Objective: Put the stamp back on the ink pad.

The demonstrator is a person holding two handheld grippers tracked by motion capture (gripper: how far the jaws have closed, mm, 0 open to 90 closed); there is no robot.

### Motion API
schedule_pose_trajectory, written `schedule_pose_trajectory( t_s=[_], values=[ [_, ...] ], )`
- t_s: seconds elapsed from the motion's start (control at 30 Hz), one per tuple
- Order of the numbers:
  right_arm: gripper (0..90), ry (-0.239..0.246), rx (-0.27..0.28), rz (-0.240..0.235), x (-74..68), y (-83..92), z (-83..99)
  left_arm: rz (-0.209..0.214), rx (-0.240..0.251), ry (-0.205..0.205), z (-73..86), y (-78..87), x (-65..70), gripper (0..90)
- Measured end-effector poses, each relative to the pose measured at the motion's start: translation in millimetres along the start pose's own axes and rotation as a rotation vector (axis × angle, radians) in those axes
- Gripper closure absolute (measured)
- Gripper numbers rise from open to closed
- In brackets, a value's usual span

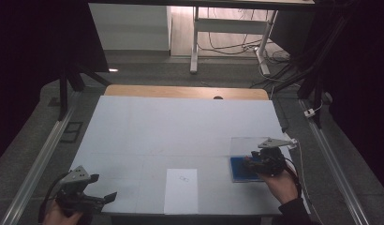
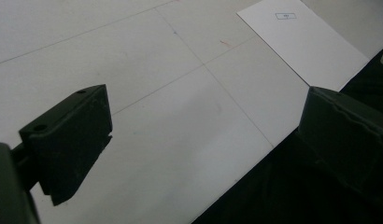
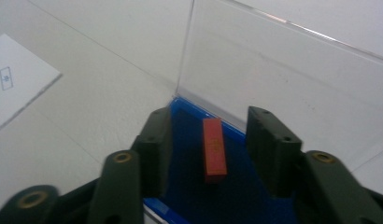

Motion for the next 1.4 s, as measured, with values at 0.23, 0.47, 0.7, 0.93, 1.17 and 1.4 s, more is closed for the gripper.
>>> schedule_pose_trajectory(
  t_s=[0.23,0.47,0.7,0.93,1.17,1.4],
  values=[
    [27.6,-0.018,0.002,-0.026,-9.1,0.3,-1.1,0.0,0.0,0.001,0.1,0.0,-0.2,3.2],
    [14.1,-0.048,0.028,-0.034,-16.2,4.8,-5.3,0.001,0.001,0.002,0.0,0.0,-0.2,3.2],
    [6.4,-0.075,0.037,-0.062,-23.8,13.6,-1.5,0.001,0.001,0.003,0.0,-0.2,-0.2,3.2],
    [2.9,-0.077,0.056,-0.06,-25.7,27.2,3.0,0.0,-0.001,0.005,0.0,-0.3,-0.4,3.2],
    [1.2,-0.074,0.075,-0.04,-25.7,38.9,7.2,-0.001,0.0,0.007,-0.1,-0.4,-0.6,3.2],
    [0.0,-0.076,0.083,-0.01,-25.2,48.3,12.8,0.0,-0.001,0.008,-0.1,-0.4,-0.6,3.2]
  ],
)
Point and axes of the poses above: each handheld gripper's, and its own axes: y roughly backward along the jaws, z roughly out of its underside, x roughly to its right, the point moved 10 cm from there along -y, roughly forward along the jaws, and after that the axes turned 10 degrees about x, right-handed, at the moved point
